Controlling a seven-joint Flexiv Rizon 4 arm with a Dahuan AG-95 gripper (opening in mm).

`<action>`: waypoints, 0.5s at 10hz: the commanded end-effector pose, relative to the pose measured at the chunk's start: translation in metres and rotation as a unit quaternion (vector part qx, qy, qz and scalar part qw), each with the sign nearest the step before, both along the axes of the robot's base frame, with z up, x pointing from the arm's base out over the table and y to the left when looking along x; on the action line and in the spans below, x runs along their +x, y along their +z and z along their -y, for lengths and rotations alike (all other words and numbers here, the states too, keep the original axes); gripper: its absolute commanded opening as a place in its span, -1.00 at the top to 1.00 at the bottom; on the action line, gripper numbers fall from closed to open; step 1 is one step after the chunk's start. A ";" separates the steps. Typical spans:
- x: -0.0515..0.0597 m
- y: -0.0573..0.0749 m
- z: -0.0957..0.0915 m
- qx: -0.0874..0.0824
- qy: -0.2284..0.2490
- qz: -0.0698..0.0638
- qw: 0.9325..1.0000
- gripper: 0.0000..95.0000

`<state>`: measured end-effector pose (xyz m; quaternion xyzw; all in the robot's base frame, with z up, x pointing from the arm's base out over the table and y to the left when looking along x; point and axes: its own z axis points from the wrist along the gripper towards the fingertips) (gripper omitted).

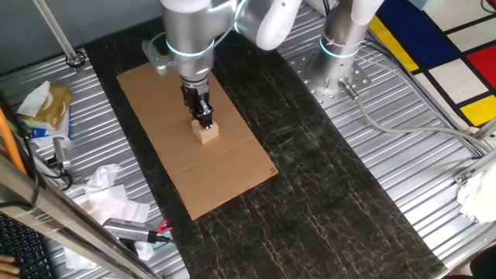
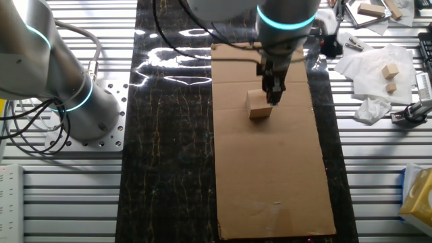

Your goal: Grab the block and place it at the designated location

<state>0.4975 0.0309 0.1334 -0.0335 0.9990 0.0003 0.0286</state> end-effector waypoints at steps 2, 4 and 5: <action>0.004 0.017 -0.005 -0.004 0.003 0.007 1.000 1.00; 0.003 0.032 -0.010 -0.003 -0.006 0.001 1.000 1.00; 0.003 0.036 -0.012 -0.003 -0.012 -0.003 1.000 1.00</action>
